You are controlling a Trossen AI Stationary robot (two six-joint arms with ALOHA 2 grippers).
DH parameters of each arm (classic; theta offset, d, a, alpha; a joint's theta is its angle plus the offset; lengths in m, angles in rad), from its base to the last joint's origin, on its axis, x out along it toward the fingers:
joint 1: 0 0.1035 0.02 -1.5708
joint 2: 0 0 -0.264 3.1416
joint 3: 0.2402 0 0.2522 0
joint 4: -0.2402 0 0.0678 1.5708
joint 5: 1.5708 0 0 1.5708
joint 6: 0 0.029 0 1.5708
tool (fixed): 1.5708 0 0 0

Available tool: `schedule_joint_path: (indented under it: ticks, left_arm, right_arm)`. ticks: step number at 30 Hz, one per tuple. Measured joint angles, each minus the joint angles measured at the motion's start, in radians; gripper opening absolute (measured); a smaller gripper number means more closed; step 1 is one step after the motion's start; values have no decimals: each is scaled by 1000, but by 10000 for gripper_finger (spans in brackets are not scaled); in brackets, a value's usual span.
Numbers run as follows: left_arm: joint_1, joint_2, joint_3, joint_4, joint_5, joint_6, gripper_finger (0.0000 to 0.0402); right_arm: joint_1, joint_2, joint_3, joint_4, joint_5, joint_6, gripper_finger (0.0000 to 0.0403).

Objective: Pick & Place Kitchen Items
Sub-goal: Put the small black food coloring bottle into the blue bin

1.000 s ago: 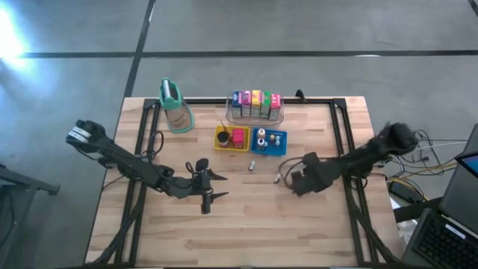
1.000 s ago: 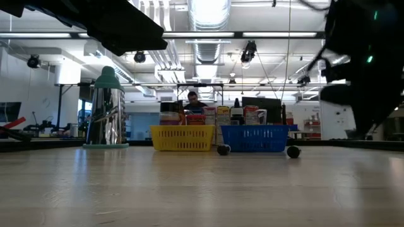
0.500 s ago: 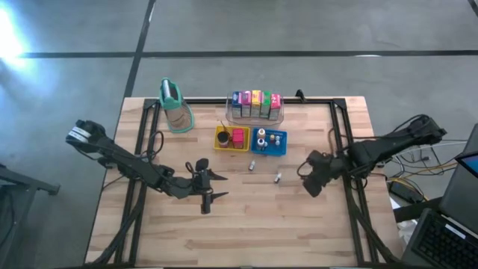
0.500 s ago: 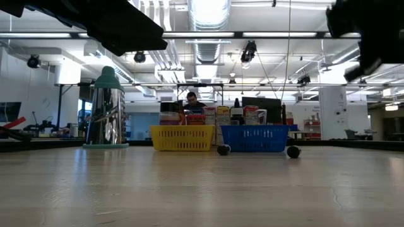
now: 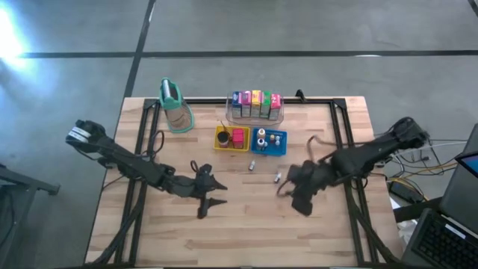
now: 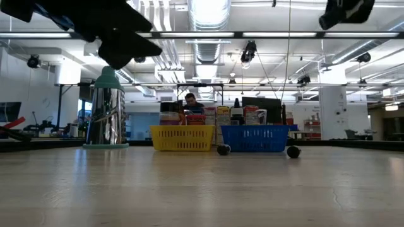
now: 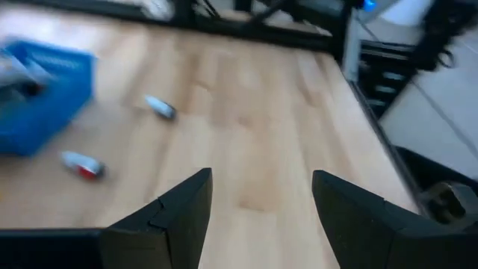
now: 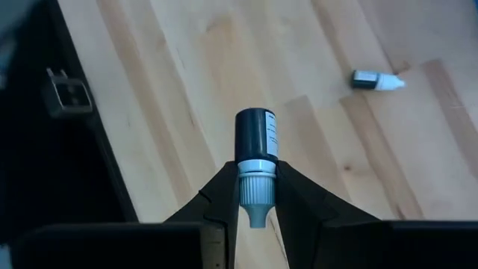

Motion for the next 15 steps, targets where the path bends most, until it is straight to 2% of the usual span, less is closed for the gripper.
schedule_joint_path:
  ticks: [3, 10, 15]
  left_arm:
    - [8, 0, 0, -43, 79, -22, 236]
    - [8, 11, 0, -60, 83, 2, 236]
    - [11, 34, 0, -19, 92, 11, 236]
  right_arm:
    - [31, 124, 119, -62, -1, -31, 63]
    - [70, 401, 408, -213, -46, -101, 63]
    - [84, 543, 587, -334, -50, -150, 63]
